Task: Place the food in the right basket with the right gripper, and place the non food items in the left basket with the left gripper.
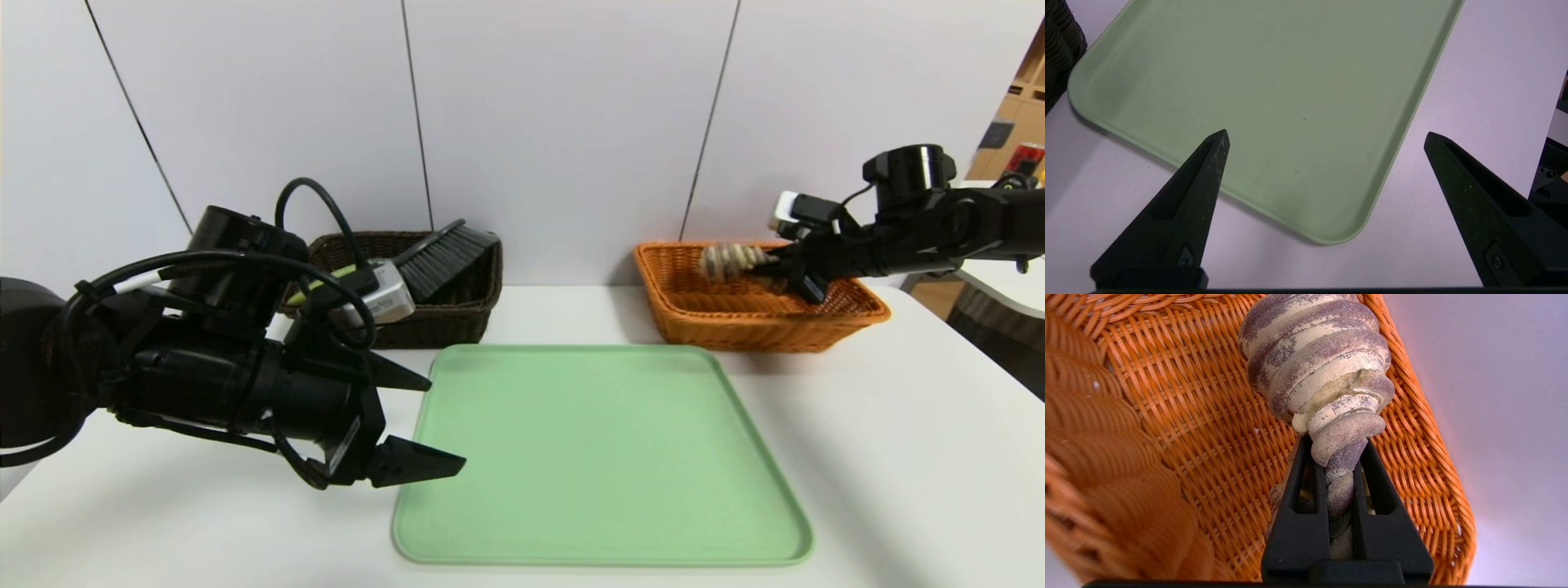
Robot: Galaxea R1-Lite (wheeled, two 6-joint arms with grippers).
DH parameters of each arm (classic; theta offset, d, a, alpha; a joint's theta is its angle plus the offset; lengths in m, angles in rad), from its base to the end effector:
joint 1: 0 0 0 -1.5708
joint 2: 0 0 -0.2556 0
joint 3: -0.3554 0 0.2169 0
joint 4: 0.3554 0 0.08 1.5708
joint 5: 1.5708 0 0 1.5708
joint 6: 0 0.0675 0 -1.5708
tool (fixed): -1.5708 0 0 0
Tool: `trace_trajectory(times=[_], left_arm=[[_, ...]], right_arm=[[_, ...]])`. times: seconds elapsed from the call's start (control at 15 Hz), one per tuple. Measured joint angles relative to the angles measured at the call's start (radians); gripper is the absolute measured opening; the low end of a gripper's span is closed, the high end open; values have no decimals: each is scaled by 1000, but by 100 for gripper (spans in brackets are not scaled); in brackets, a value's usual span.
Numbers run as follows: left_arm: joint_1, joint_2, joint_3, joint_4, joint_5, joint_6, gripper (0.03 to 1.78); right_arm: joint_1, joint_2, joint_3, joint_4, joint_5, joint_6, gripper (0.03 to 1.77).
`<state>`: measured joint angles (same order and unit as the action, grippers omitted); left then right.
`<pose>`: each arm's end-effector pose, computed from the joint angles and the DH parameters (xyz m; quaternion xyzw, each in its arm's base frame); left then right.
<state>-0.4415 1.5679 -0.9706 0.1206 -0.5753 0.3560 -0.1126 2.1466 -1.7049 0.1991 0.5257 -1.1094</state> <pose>0.2671 -0.1668 0.1138 0.1217 0.2643 -0.5106 0.8091 0.4671 -0.0187 0.1130 -0.4053 0.1517 0.3230 0.8417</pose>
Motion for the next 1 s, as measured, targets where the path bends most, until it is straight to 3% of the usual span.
trace_trajectory(times=[0.13, 0.4, 0.6, 1.0], left_arm=[[0, 4, -3, -1, 0, 0, 169], [1, 8, -5, -2, 0, 0, 169], [1, 8, -5, -1, 1, 0, 169], [1, 5, -6, -1, 2, -1, 169]], right_arm=[[1, 24, -34, 46, 0, 2, 20], [8, 37, -69, 101, 3, 4, 82], [10, 37, -77, 101, 8, 6, 110], [10, 18, -103, 105, 14, 66, 142]])
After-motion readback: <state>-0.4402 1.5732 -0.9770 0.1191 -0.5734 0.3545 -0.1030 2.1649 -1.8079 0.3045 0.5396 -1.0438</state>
